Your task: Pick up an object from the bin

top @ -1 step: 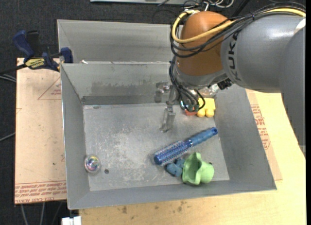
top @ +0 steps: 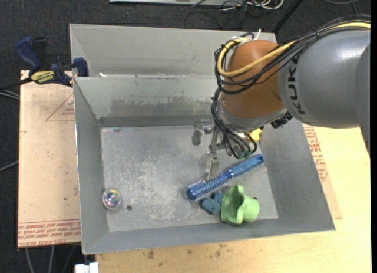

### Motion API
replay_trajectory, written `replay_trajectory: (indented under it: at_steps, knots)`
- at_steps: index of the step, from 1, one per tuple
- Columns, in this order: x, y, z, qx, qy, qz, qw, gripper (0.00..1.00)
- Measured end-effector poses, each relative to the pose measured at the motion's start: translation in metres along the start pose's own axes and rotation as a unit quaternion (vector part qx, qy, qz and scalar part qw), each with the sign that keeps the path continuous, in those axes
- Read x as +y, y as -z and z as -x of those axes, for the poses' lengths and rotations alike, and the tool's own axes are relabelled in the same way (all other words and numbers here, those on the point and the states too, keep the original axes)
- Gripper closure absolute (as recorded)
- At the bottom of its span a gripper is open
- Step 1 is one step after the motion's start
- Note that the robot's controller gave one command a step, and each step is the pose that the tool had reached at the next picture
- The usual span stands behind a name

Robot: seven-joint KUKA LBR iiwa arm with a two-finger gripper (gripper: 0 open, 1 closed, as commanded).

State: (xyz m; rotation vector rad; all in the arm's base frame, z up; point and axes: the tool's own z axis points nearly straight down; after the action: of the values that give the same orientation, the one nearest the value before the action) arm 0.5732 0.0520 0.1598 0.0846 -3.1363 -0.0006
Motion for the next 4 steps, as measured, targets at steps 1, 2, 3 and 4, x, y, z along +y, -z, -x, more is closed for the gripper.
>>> replay_trajectory:
  at_steps: [1,2,3,4]
  knots:
    - [0.016,-0.064,-0.082,0.0039,-0.029,0.0,0.9996,0.0]
    - [0.005,-0.074,-0.078,-0.0009,-0.11,0.0,0.9939,0.0]
    - [0.005,-0.073,-0.077,-0.0015,-0.111,0.001,0.9938,1.0]
    - [0.005,-0.073,-0.077,-0.0016,-0.112,0.001,0.9937,0.0]
